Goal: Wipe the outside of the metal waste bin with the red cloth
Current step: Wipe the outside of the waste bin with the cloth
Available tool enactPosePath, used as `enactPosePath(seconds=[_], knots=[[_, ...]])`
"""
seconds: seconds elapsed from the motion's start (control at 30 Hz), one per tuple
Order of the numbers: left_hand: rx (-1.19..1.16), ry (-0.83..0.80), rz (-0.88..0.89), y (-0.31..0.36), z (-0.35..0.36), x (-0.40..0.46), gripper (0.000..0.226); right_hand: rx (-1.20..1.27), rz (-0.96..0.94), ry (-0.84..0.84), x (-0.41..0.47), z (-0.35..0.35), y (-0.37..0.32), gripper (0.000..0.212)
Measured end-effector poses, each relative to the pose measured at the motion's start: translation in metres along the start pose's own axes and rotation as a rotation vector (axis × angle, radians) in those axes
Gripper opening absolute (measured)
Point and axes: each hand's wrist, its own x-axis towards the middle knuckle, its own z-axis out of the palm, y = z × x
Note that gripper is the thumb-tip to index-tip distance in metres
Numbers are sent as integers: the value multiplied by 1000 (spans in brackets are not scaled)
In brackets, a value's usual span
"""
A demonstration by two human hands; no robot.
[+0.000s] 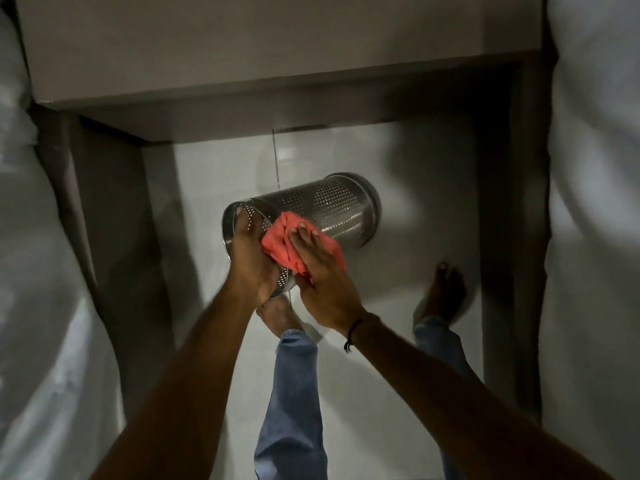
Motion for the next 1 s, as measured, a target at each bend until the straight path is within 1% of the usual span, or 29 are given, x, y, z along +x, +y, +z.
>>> enactPosePath(seconds=[0.07,0.17,0.2,0.27,0.3,0.37,0.4,0.47,0.57,0.6,0.63,0.7,0.77,0.8,0.9,0.93,1.0], knots=[[-4,-42,-21,-4,-3,-3,81,-67,-19,18,14,-4,4,62],[81,-94,-57,-17,-12,-2,85,-107,-62,2,31,-12,9,61],[71,-99,-60,-18,-15,-1,85,-126,-67,-15,29,-11,12,60],[-58,-71,-37,-17,-23,5,87,-264,-112,-87,10,-7,19,61],[-118,-39,-24,-15,-26,9,90,-342,-144,-144,-2,-2,22,63],[-139,-36,-3,-13,-31,16,94,-430,-156,-255,-20,8,29,72],[-119,-60,5,-13,-32,16,95,-471,-143,-274,-19,12,31,77],[-47,-115,10,-18,-35,16,92,-521,-105,-244,-2,16,27,80],[74,-115,-3,-26,-43,15,88,-305,-25,-179,22,12,14,76],[114,-112,-10,-26,-46,17,89,-281,-20,-171,22,13,13,75],[134,-107,-20,-24,-48,19,92,-320,-36,-182,16,13,14,76],[101,-112,-62,-16,-55,26,102,-474,-137,-250,-4,17,20,78],[66,-84,-77,-6,-59,30,107,-504,-191,-332,-20,22,27,79],[78,-51,-72,-4,-59,30,105,-499,-187,-341,-19,24,29,79],[98,-65,-64,-13,-60,27,100,-470,-94,-261,9,20,22,77],[100,-64,-79,-18,-60,26,97,-410,-55,-232,19,17,19,76],[159,-112,-117,-22,-59,20,93,-311,-18,-198,24,14,15,74]])
